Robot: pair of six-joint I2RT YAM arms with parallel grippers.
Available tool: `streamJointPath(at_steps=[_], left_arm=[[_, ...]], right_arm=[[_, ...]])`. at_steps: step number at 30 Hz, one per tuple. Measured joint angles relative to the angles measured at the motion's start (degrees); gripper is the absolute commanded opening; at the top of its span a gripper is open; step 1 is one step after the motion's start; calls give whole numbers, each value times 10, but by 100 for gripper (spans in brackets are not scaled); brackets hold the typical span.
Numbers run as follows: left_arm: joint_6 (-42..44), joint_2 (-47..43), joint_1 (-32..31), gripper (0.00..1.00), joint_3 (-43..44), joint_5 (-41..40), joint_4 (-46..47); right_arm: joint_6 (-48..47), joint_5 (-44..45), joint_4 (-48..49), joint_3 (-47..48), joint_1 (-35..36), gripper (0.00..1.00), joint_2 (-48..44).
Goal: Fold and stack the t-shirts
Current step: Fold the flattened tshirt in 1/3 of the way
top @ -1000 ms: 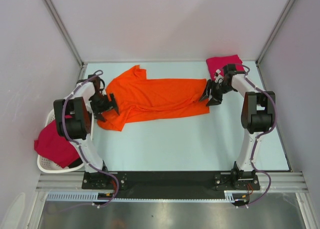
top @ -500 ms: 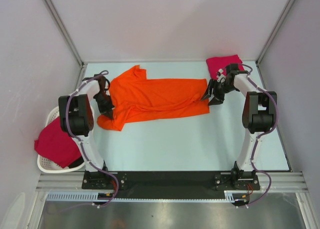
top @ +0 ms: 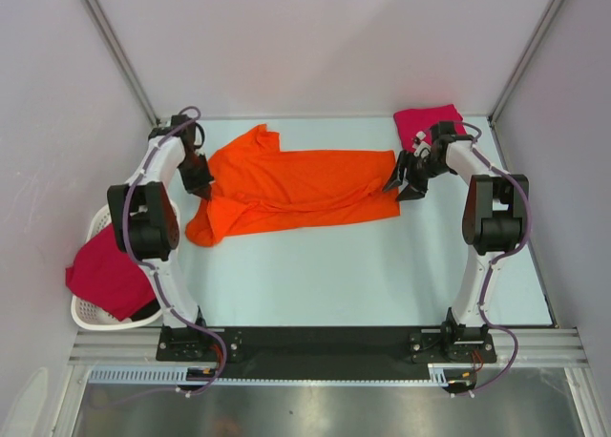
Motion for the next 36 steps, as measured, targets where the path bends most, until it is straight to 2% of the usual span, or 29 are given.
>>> streamJointPath(at_steps=[8,15,26,32,33,36], left_arm=[[-2,10,-2,0,85,-35,-14],[-6,69,-3,0,162,-62,-21],[-16,155,-4,0,216,-64,-6],[-27,162,-4,0,239,-61,16],[-30,162,-5,2,240,-59,21],[-31,167,-5,38,249,-54,24]], right_arm=[[0,-5,0,0,0,59,0],[0,-5,0,0,0,59,0],[0,-9,0,0,0,59,0],[0,-10,0,0,0,58,0],[0,-10,0,0,0,58,0],[0,-10,0,0,0,58,0]])
